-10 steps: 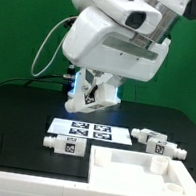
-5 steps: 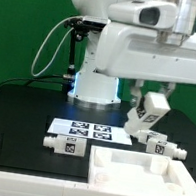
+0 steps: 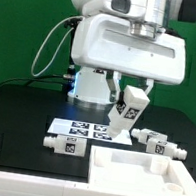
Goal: Assemble one leg
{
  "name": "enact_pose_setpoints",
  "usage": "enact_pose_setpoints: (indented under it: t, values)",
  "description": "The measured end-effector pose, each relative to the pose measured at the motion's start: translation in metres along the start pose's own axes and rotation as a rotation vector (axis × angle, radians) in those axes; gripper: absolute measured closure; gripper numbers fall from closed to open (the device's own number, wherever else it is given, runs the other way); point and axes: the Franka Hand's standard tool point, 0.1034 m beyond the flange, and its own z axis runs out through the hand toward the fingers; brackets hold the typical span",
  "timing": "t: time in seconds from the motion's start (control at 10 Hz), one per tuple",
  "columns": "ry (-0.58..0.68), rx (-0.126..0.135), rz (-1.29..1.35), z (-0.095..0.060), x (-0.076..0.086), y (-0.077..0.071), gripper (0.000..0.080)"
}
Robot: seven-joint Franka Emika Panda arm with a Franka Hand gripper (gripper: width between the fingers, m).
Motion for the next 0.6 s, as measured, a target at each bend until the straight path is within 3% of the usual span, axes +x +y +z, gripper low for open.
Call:
enact_pose_setpoints:
  t: [0.2, 0.4, 0.5, 0.6]
  values:
    - [0.111, -0.025, 0.020, 0.005, -0.007, 0.000, 0.0515]
    - [0.268, -0.126, 0.035, 0.009, 0.004, -0.017, 0.0515]
    - [0.335, -0.167, 0.026, 0.008, 0.010, -0.015, 0.0515]
    - [0.366, -0.172, -0.016, 0.016, 0.002, -0.009, 0.0515]
